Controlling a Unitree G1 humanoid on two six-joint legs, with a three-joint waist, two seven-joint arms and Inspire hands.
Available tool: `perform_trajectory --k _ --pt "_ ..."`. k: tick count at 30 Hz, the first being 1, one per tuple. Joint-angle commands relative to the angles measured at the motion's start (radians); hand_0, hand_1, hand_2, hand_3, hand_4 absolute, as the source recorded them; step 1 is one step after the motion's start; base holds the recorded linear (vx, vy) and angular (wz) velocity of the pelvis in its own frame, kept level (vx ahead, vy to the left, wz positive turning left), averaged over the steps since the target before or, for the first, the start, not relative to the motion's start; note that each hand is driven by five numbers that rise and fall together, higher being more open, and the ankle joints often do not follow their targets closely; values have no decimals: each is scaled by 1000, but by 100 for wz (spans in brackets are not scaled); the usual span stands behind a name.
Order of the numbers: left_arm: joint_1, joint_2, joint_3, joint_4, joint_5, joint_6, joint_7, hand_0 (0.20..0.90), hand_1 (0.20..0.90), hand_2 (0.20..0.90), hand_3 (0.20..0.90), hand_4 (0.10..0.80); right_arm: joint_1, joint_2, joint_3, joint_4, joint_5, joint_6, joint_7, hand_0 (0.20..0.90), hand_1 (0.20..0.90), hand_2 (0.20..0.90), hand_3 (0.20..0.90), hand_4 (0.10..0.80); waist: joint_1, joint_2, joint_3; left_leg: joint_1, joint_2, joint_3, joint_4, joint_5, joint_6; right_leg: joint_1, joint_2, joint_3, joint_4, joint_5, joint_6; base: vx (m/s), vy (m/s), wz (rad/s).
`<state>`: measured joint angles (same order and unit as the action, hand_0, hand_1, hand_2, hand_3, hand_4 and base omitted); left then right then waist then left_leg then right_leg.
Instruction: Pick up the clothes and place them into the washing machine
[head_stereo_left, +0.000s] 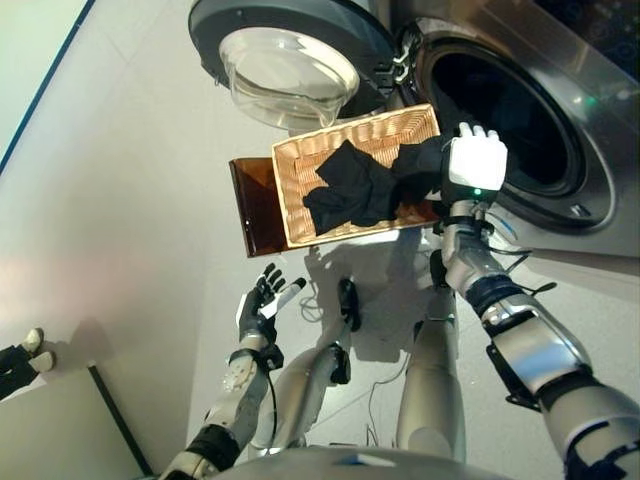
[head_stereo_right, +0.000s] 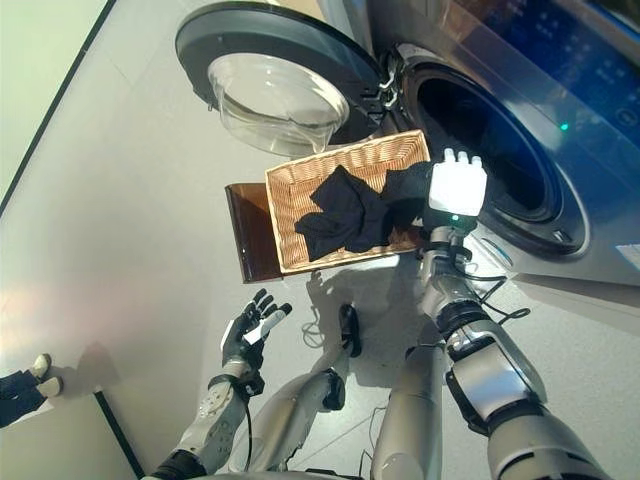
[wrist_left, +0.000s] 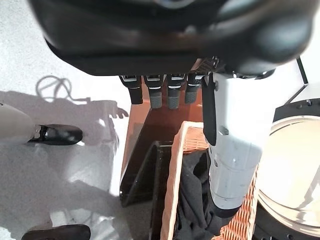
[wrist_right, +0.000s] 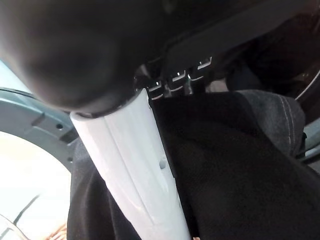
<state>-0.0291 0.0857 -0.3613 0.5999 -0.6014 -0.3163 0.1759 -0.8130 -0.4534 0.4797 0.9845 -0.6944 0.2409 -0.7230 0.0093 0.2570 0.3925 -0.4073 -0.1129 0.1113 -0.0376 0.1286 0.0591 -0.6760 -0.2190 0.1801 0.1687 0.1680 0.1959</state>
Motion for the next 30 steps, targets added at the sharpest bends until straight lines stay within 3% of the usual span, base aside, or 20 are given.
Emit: perform_trajectory --k 1,2,3,4,15,26,30 --pt "12 41 48 -10 19 -69 17 900 900 900 900 800 -49 10 21 -139 49 -98 -43 820 820 820 820 743 15 -13 -38 -94 42 -12 94 -35 -122 24 56 8 13 -88 -79 0 0 0" --pt "11 40 51 -5 20 -68 17 900 900 900 900 800 -47 9 18 -142 66 -110 -37 604 604 604 604 588 14 -15 -39 -94 42 -11 94 -34 -123 24 56 8 13 -88 -80 0 0 0" --pt "12 40 51 0 21 -68 16 900 900 900 900 800 -47 5 19 -141 69 -111 -39 433 433 433 433 467 14 -16 -39 -95 42 -10 94 -35 -123 24 56 8 13 -88 -80 0 0 0" --pt "14 40 52 1 22 -69 16 900 900 900 900 800 -48 1 17 -140 74 -112 -42 200 200 200 200 300 14 -17 -40 -95 43 -10 93 -34 -123 24 57 8 13 -88 -80 0 0 0" --pt "33 48 54 -7 22 -73 10 900 900 900 900 800 -60 -59 -41 -139 121 -117 -78 200 200 200 200 300 18 -13 -48 -88 42 -14 88 -34 -121 29 56 4 11 -90 -80 0 0 0" --pt "72 78 51 -33 -14 -57 1 900 900 900 900 800 -284 -101 -180 32 555 -243 -106 200 200 200 200 300 46 -3 -62 -86 41 -21 71 -24 -121 28 55 -1 5 -89 -80 0 0 0" --pt "87 97 41 -39 -17 -48 -19 900 900 900 900 800 -403 -135 -147 138 665 -281 -54 200 200 200 200 300 64 0 -73 -83 40 -25 63 -22 -122 30 53 -5 2 -91 -81 0 0 0"
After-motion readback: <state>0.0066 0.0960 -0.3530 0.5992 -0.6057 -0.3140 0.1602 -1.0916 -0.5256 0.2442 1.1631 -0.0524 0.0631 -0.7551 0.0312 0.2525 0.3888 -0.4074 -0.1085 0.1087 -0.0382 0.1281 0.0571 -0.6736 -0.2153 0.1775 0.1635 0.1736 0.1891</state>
